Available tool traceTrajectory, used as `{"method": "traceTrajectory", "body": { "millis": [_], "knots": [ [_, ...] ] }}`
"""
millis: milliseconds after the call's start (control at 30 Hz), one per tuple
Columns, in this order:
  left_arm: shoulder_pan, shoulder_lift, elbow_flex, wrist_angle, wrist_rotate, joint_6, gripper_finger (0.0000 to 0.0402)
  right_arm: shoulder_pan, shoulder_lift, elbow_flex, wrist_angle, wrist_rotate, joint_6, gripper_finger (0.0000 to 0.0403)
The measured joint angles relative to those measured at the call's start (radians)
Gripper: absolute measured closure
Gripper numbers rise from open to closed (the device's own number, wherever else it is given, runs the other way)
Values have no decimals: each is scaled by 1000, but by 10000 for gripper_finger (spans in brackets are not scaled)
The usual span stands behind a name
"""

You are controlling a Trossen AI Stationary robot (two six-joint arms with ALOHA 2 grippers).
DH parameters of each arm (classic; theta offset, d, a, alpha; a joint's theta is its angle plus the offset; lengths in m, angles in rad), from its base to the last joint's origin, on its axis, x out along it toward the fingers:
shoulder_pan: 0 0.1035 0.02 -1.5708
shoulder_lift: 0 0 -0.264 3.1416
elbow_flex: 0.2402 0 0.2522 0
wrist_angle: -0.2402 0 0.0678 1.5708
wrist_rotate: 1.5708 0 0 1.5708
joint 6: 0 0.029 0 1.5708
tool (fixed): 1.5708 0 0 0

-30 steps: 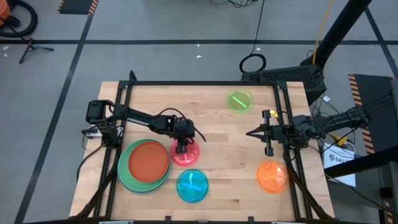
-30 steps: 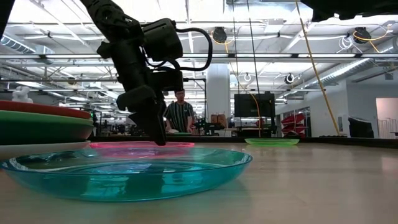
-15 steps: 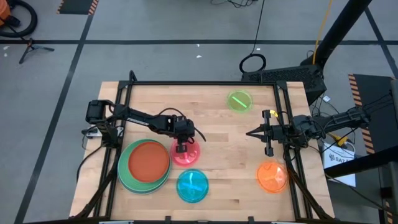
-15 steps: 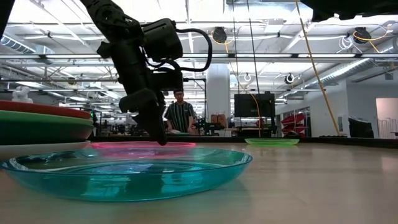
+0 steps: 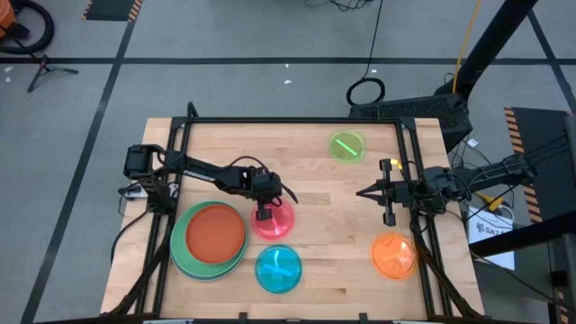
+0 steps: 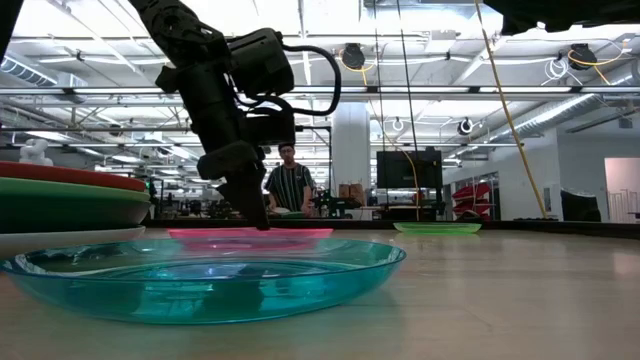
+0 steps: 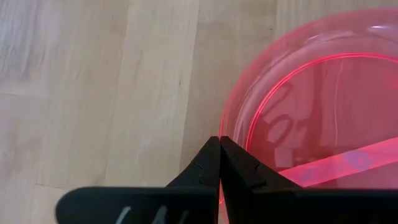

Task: Stack plastic plates
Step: Stack the pink plate on top of the dark orange plate

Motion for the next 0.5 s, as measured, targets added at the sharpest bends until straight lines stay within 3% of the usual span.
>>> {"method": "traceTrajectory", "body": {
  "millis": [300,500],
  "knots": [
    [0,-57,1,-15,-30,-60,398,0,0,0,0,0,1,399],
    [0,-121,87,-144,-77,-97,398,0,0,0,1,11,8,399]
  ]
}}
